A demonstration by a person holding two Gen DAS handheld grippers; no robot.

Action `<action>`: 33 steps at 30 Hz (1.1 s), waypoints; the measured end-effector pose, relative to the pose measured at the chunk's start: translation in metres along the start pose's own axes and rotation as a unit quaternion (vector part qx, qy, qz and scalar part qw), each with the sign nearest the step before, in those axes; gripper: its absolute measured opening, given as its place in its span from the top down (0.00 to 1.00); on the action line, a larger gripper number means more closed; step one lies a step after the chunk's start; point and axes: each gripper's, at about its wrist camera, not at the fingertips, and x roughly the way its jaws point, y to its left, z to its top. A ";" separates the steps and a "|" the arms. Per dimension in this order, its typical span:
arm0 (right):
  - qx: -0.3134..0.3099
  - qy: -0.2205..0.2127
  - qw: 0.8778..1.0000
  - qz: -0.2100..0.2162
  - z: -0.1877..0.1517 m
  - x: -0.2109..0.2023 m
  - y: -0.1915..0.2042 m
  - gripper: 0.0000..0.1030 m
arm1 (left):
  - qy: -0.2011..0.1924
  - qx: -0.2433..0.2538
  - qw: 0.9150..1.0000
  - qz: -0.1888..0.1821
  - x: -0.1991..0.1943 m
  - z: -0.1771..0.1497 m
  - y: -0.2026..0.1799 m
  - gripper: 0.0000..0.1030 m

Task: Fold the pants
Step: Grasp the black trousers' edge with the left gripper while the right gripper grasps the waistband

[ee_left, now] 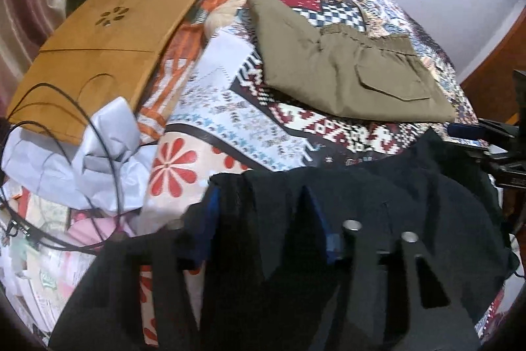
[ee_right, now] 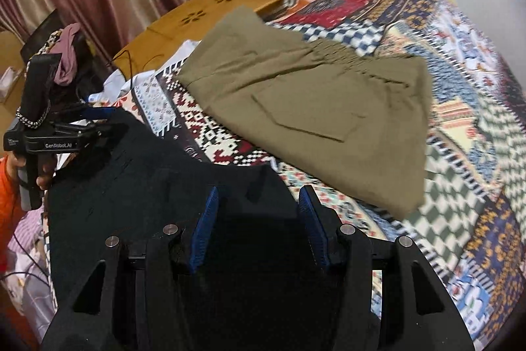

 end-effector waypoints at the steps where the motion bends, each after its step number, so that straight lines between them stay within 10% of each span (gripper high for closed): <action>1: 0.001 0.003 1.000 0.007 0.001 0.003 0.000 0.54 | 0.000 0.002 1.000 0.000 0.000 0.001 -0.001 0.56; 9: 0.023 0.031 0.998 0.045 0.006 0.021 -0.003 0.74 | -0.010 0.015 1.000 0.009 -0.005 0.002 -0.007 0.71; 16: 0.020 0.058 0.997 0.056 0.007 0.031 0.001 0.72 | -0.028 0.042 0.999 0.010 -0.018 0.003 -0.018 0.77; 20: 0.000 0.014 1.000 0.024 0.007 0.023 0.006 0.93 | -0.039 0.049 0.998 0.012 -0.027 0.006 -0.021 0.78; 25: -0.038 -0.066 0.997 -0.031 0.014 -0.002 0.017 0.94 | -0.072 0.077 0.994 0.034 -0.042 0.017 -0.029 0.78; 33: 0.006 -0.061 0.997 -0.050 0.031 0.006 -0.014 0.95 | -0.068 0.093 0.991 0.063 -0.017 0.052 -0.033 0.78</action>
